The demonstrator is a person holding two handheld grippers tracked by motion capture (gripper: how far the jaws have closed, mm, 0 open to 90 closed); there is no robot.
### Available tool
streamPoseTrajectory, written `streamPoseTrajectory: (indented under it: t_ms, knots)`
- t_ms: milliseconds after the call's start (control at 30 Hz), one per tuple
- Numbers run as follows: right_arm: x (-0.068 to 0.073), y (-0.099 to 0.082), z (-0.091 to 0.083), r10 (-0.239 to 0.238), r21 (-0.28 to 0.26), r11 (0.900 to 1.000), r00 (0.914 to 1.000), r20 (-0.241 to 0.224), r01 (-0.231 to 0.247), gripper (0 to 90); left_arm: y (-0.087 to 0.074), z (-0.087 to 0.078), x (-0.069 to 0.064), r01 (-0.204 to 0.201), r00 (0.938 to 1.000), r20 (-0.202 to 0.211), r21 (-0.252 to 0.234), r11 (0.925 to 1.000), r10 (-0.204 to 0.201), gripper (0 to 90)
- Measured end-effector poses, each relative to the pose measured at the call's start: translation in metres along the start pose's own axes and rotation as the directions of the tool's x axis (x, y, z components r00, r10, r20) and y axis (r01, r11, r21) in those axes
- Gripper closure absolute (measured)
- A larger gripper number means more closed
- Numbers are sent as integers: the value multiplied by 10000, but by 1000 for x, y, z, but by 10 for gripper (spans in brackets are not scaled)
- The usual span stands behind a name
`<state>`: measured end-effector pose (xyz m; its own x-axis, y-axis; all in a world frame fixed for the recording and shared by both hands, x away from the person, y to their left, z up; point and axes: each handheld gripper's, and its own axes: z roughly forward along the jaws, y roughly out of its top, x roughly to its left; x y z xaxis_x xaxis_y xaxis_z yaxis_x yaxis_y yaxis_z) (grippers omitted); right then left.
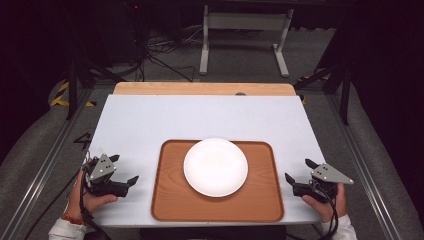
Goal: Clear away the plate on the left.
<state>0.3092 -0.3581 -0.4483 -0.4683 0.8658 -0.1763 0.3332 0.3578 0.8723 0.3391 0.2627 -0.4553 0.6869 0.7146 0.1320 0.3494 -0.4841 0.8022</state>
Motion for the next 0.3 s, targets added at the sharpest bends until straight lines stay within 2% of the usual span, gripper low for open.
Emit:
streamPoseTrajectory:
  t_ms: [300]
  knots:
    - [-2,-1,1,60,21,10000,10000,4,-60,128,1,2,-1,-33,10000,92,7,10000,33,46]
